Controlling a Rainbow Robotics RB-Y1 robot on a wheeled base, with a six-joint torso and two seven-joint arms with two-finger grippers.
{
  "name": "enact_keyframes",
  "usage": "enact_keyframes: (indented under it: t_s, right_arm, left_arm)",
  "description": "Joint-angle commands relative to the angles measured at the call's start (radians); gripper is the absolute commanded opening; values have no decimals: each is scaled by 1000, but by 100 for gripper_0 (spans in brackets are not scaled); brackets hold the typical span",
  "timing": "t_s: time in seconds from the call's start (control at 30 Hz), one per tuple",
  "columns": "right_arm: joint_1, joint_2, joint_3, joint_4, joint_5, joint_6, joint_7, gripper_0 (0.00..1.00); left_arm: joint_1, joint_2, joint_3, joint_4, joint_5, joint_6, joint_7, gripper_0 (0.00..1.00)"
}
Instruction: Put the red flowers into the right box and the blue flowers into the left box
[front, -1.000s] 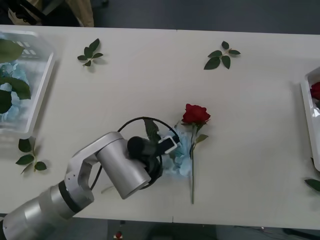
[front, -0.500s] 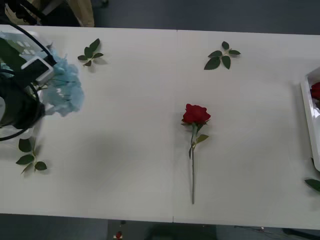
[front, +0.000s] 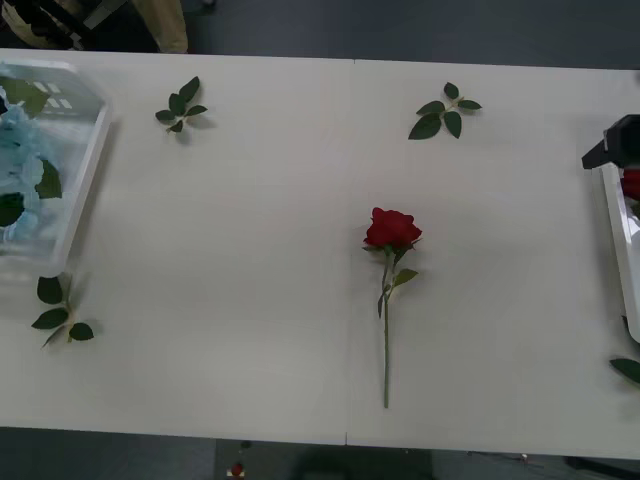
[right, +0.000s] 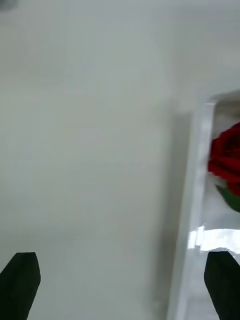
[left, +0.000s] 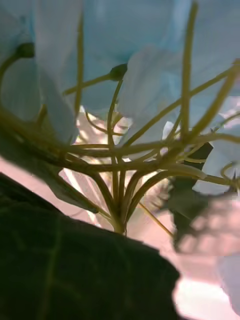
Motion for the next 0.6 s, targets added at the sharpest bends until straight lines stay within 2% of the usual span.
enact_keyframes:
  t_s: [0.03, 0.17, 0.27, 0.37, 0.4, 0.5, 0.6]
  right_arm:
    - [114, -14, -29, -205, -24, -11, -114, 97]
    - [203, -19, -29, -366, -57, -43, -239, 97]
    - [249, -25, -29, -453, -73, -60, -316, 97]
    - [280, -25, -26, -536, -79, -60, -382, 98]
    - [284, -25, -20, -560, -84, -58, -399, 99]
    - [284, -25, 11, -616, -85, -60, -437, 100]
    - [284, -23, 48, -668, -65, -66, -482, 100]
  left_arm:
    - [-41, 22, 7, 187, -61, -226, -70, 1]
    - [-62, 22, -28, 361, -110, -441, -67, 1]
    - [-83, 22, -55, 455, -119, -505, -59, 2]
    - [-106, 24, -81, 516, -121, -534, -48, 26]
    - [-110, 22, -81, 526, -129, -542, -47, 38]
    - [-113, 24, -79, 526, -138, -544, -47, 61]
    - [-113, 22, -70, 524, -135, -544, -47, 77]
